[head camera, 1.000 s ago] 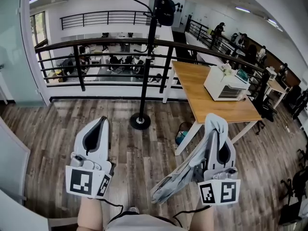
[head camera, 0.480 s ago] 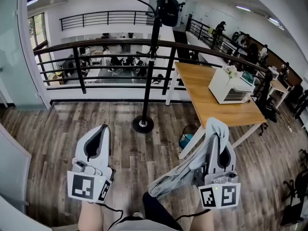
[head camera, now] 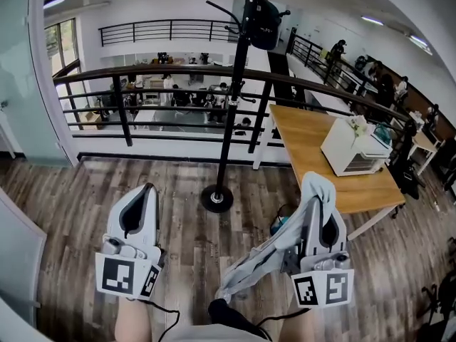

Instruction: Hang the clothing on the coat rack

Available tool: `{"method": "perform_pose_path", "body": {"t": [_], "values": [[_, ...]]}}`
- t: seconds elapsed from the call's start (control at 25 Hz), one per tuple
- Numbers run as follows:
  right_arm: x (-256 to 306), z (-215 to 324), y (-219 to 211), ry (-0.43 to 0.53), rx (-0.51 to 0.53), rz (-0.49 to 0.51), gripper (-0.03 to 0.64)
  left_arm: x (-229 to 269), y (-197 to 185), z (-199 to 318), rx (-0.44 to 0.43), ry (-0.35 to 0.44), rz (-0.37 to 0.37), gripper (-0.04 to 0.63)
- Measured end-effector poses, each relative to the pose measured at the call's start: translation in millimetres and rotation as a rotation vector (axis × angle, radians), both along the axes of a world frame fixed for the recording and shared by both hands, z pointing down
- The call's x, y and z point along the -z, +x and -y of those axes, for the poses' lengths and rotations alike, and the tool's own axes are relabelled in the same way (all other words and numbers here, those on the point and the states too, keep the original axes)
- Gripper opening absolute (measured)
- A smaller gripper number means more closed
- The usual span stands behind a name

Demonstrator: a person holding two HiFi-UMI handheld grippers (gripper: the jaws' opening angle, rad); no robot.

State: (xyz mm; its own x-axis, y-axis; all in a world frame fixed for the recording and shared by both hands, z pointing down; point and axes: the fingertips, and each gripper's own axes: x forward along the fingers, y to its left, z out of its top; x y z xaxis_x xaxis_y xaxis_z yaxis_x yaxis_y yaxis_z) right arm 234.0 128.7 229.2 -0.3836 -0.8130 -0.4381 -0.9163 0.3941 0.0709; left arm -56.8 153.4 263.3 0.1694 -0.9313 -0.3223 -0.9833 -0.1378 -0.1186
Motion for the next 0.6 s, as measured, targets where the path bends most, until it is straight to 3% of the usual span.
{"method": "perform_pose_path", "body": {"t": [0.24, 0.6], "values": [[2.8, 30.3, -0.3, 0.023, 0.042, -0.008, 0.008, 1.0, 7.7, 27.4, 0.018, 0.016, -0.003, 0.009], [18.1, 122.4, 12.2, 0.046, 0.093, -0.023, 0.008, 14.2, 33.4, 119.7, 0.019, 0.032, -0.015, 0.009]]}}
